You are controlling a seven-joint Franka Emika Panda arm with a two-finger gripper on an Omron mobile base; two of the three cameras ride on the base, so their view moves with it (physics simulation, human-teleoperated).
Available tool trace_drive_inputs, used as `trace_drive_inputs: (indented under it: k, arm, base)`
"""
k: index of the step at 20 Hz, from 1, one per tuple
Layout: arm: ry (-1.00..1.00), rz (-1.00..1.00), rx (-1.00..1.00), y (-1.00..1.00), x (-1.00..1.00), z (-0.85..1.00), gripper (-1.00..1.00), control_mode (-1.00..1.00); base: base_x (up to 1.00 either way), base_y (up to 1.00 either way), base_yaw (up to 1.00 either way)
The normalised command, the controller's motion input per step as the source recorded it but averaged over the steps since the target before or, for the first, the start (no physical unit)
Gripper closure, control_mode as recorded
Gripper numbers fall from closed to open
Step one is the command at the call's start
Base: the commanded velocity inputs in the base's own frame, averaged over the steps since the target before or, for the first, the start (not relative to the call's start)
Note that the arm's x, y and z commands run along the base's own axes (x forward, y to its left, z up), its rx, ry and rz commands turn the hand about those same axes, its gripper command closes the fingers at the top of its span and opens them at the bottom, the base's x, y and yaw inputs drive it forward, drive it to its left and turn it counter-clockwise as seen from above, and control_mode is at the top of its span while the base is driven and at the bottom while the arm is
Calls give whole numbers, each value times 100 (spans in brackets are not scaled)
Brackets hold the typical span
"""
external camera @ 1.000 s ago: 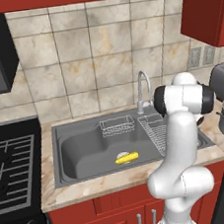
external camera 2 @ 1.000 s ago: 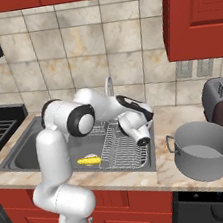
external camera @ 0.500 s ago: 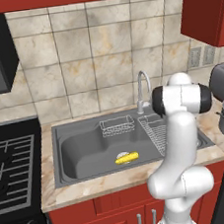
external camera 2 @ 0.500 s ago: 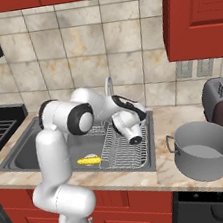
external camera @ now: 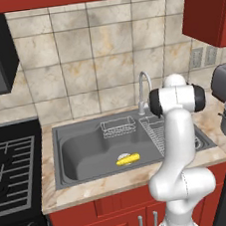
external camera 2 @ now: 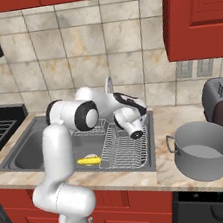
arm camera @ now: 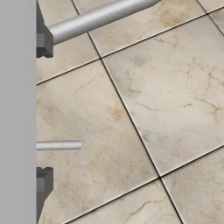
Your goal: Dump the corn from the pot into the sink. Then turn on the water and wash the corn. Then turn off the water and put the corn back in the pot.
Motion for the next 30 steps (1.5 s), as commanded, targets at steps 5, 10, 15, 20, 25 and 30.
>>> trace_drive_inputs:
  k: [5, 10, 15, 20, 25, 30]
  arm:
    - [0, 0, 0, -1, 0, -2, -100, -100]
    - [0, 0, 0, 1, 0, -9, -100, -100]
    - [0, 0, 0, 4, 17, -7, -100, -100]
    - [0, 0, 0, 0, 21, -5, -100, -100]
    - [-1, 0, 0, 0, 22, -5, -100, -100]
    - [-1, 0, 0, 0, 30, -9, -100, -100]
  base:
    - [0, 0, 0]
    - [0, 0, 0]
    - [0, 0, 0]
    - [0, 0, 0]
    - [0, 0, 0]
    - [0, 0, 0]
